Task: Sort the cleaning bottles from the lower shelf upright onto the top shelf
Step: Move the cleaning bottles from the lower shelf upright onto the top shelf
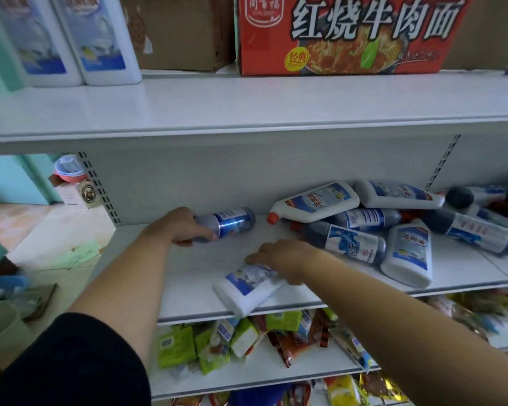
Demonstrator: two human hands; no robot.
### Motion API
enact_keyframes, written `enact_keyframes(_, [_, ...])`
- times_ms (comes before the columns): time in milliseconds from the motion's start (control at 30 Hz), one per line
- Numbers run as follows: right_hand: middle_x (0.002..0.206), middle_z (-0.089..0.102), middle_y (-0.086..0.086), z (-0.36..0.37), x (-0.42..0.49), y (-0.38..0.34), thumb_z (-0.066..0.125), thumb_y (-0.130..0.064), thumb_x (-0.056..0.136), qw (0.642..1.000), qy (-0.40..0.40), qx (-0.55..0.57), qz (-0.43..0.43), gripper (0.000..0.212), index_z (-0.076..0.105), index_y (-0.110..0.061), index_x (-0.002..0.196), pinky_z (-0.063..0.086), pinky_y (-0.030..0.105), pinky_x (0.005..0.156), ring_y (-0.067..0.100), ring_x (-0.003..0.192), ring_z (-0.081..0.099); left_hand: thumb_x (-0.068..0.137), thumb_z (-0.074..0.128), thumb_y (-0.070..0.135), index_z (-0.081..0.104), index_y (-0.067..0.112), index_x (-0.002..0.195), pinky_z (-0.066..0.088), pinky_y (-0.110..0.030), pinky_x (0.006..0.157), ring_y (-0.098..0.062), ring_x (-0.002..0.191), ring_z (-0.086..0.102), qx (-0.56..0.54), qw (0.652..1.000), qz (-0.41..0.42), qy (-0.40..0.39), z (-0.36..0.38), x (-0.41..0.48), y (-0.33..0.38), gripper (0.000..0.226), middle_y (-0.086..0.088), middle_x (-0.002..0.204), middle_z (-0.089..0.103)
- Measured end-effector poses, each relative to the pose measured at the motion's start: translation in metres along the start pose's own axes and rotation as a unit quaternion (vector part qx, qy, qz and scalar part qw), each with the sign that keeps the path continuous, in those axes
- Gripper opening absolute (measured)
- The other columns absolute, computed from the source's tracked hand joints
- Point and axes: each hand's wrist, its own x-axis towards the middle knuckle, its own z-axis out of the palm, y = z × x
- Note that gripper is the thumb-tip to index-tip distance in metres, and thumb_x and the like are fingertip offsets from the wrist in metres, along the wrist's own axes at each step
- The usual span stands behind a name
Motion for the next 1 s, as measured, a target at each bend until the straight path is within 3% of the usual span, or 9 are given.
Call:
enact_keyframes(133, [0.153,0.035,0.006,0.002,0.007,-0.022,0.063,-0.027,0.095,0.998,0.041,-0.038,-0.002,0.070,0.027,-0.038,0.154,0.040,0.052,0.105,0.035,0.132,0.042,0.064,0.090,0.044,0.071,0.011,0.085,0.049,-0.024,0.056,-0.018,0.059,0.065,0.030,0.998,0.018,0.043,-0.037,-0.016,0.001,0.043,-0.010,0.077,0.073])
enact_keyframes(267, [0.146,0.039,0.014,0.002,0.015,-0.028,0.057,-0.050,0.090,0.956,0.100,0.202,0.190,0.072,0.033,-0.015,0.148,0.047,0.044,0.096,0.035,0.129,0.046,0.047,0.091,0.049,0.077,0.015,0.084,0.047,-0.024,0.056,-0.018,0.060,0.064,0.069,0.996,0.030,0.040,-0.060,-0.032,0.002,0.053,-0.010,0.076,0.075])
enact_keyframes(367, [0.134,0.049,0.008,0.009,0.023,-0.030,0.053,-0.071,0.079,0.898,0.035,0.348,0.266,0.090,0.034,-0.012,0.144,0.046,0.033,0.082,0.026,0.109,0.057,0.057,0.093,0.042,0.077,0.014,0.095,0.051,-0.030,0.072,-0.023,0.085,0.069,0.084,0.992,0.062,0.068,-0.065,-0.039,0.005,0.049,-0.007,0.092,0.075])
enact_keyframes(433, [0.120,0.053,0.007,0.013,0.027,-0.033,0.059,-0.069,0.080,0.865,0.012,0.417,0.280,0.088,0.033,-0.008,0.138,0.047,0.029,0.070,0.019,0.089,0.058,0.063,0.093,0.034,0.074,0.012,0.102,0.050,-0.032,0.077,-0.024,0.092,0.066,0.067,0.990,0.086,0.088,-0.060,-0.040,0.009,0.048,-0.005,0.099,0.073])
enact_keyframes(533, [0.122,0.052,0.012,0.018,0.037,-0.028,0.080,-0.054,0.074,0.786,0.026,0.542,0.297,0.089,0.037,-0.004,0.135,0.056,0.031,0.060,0.022,0.082,0.066,0.063,0.094,0.029,0.070,0.011,0.110,0.048,-0.029,0.076,-0.020,0.093,0.063,-0.024,0.990,0.083,0.114,-0.044,-0.035,0.009,0.056,-0.003,0.105,0.069])
enact_keyframes(633, [0.120,0.062,0.014,0.022,0.043,-0.023,0.094,-0.045,0.048,0.726,0.021,0.621,0.295,0.099,0.051,-0.012,0.130,0.063,0.038,0.069,0.027,0.085,0.072,0.062,0.096,0.023,0.069,0.011,0.114,0.044,-0.024,0.075,-0.017,0.093,0.061,-0.142,0.979,0.068,0.132,-0.018,-0.024,0.007,0.061,-0.003,0.108,0.069])
enact_keyframes(733, [0.115,0.067,0.013,0.025,0.043,-0.019,0.095,-0.039,0.046,0.712,0.025,0.636,0.298,0.094,0.054,-0.011,0.126,0.063,0.036,0.066,0.026,0.083,0.073,0.066,0.093,0.014,0.069,0.015,0.102,0.045,-0.021,0.066,-0.013,0.081,0.061,-0.283,0.947,0.041,0.149,0.004,-0.021,0.016,0.042,0.001,0.092,0.069])
enact_keyframes(833, [0.113,0.063,0.013,0.022,0.034,-0.017,0.094,-0.032,0.057,0.698,0.039,0.644,0.309,0.089,0.045,-0.007,0.128,0.061,0.032,0.060,0.026,0.085,0.072,0.060,0.095,0.022,0.073,0.009,0.103,0.044,-0.023,0.064,-0.017,0.077,0.063,-0.365,0.916,0.016,0.164,0.011,-0.013,0.026,0.050,-0.004,0.092,0.071])
enact_keyframes(1000, [0.115,0.058,0.013,0.023,0.022,-0.008,0.088,-0.019,0.068,0.722,0.081,0.620,0.295,0.093,0.022,-0.009,0.132,0.060,0.041,0.084,0.030,0.102,0.066,0.042,0.081,0.043,0.066,0.021,0.107,0.059,-0.039,0.082,-0.023,0.093,0.070,-0.438,0.880,0.030,0.181,0.019,-0.001,0.039,0.070,-0.006,0.101,0.072])
